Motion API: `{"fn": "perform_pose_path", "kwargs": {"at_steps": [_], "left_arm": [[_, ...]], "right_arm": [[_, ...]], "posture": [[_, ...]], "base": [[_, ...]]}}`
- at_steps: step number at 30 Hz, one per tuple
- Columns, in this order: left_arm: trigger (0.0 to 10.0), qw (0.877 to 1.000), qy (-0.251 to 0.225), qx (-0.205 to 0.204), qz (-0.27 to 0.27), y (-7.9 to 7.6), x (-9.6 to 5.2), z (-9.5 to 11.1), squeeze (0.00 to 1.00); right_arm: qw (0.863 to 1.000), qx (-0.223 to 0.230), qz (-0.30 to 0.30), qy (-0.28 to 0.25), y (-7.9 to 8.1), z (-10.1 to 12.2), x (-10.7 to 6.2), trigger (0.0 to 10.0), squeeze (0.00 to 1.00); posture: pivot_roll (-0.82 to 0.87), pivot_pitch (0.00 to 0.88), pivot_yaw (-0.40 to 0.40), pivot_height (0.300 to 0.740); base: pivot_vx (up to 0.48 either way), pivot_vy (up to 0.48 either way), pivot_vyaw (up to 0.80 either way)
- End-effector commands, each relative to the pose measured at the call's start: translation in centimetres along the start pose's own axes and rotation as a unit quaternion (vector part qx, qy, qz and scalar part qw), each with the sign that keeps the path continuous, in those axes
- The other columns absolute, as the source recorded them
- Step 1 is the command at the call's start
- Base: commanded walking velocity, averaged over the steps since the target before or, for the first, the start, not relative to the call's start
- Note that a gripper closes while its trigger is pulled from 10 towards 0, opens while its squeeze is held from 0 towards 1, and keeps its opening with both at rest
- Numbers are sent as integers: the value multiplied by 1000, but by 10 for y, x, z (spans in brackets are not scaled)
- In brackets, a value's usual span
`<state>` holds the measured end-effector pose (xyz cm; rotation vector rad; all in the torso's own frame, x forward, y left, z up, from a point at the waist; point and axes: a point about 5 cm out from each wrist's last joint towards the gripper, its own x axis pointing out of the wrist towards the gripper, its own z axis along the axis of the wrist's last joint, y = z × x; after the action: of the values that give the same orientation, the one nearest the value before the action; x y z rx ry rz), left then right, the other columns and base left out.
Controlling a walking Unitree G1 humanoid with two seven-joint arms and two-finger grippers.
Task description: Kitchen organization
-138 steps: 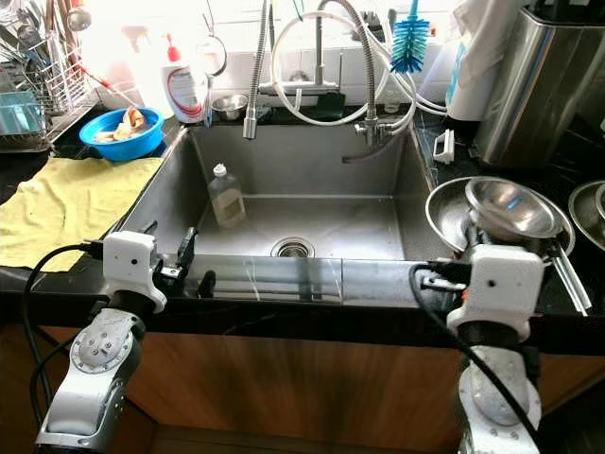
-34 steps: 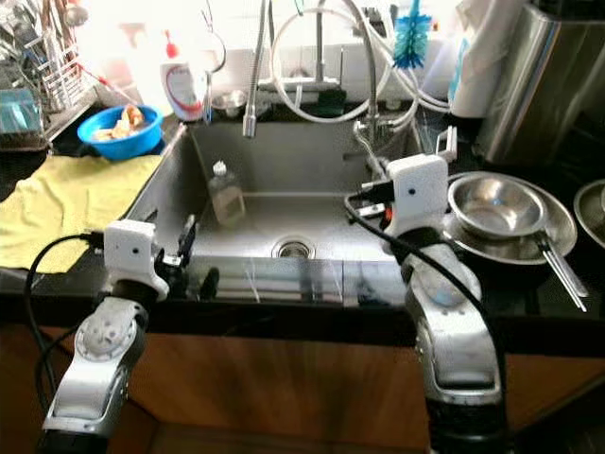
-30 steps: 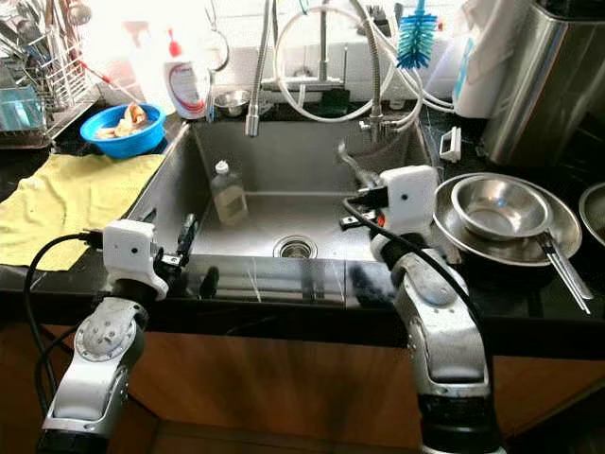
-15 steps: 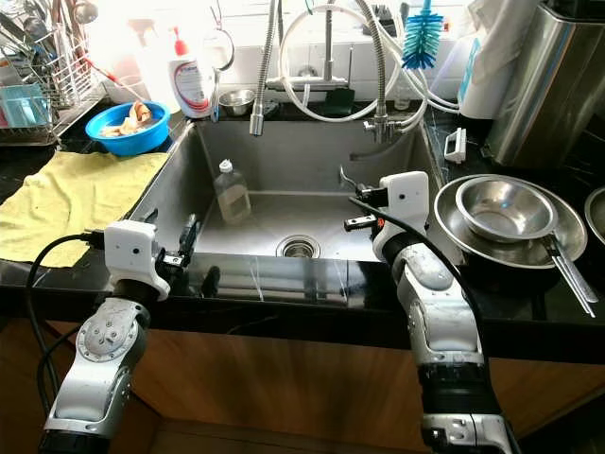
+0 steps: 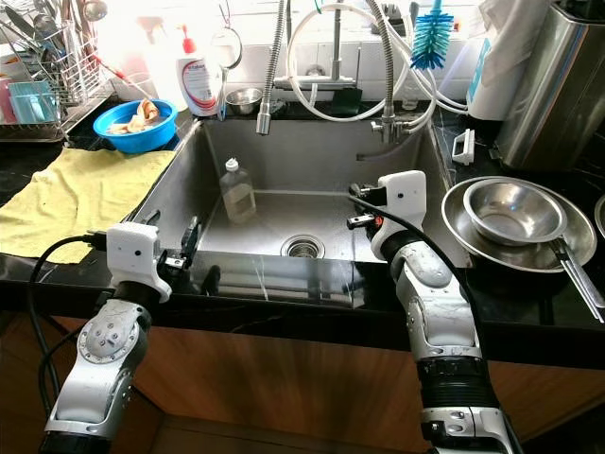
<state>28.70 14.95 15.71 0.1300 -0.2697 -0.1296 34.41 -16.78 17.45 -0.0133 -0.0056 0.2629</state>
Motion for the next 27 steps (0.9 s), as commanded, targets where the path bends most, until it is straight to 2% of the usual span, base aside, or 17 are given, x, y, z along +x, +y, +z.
{"fn": "perform_pose_path", "kwargs": {"at_steps": [1,7,9,12,14,18,22,25,27], "left_arm": [[10000,1000,6,4,0,2,-3,-2,0],[10000,1000,3,8,4,5,-1,-1,0],[10000,1000,2,4,23,11,0,0,0],[10000,999,-6,13,31,18,3,4,0],[10000,999,-16,27,38,25,5,9,0],[10000,997,-27,38,55,36,9,17,0],[10000,995,-20,45,82,52,3,18,0],[10000,995,-15,46,89,55,0,15,0],[10000,995,-15,40,92,51,0,15,0]], "right_arm": [[1000,-6,-4,-19,1,7,2,10000,0],[996,-27,-31,-73,5,23,-7,10000,0],[993,-49,-27,-102,15,31,-13,10000,0],[992,-31,-19,-117,25,32,-20,10000,0],[992,-36,-12,-121,35,29,-25,10000,0],[993,-29,-20,-115,35,24,-29,10000,0],[993,-23,-39,-111,30,20,-35,10000,0],[992,-21,-54,-115,26,21,-39,10000,0],[991,-24,-63,-115,22,21,-41,10000,0]], "posture": [[-111,0,73,740],[-110,0,77,740],[-111,0,80,740],[-97,0,82,740],[-95,0,85,740],[-80,0,87,740],[-66,0,86,740],[-64,0,85,740],[-66,0,86,740]], "base": [[0,0,0],[0,0,0],[0,0,0],[0,0,0],[0,0,0],[0,0,0],[0,0,0],[0,0,0],[0,0,0]]}}
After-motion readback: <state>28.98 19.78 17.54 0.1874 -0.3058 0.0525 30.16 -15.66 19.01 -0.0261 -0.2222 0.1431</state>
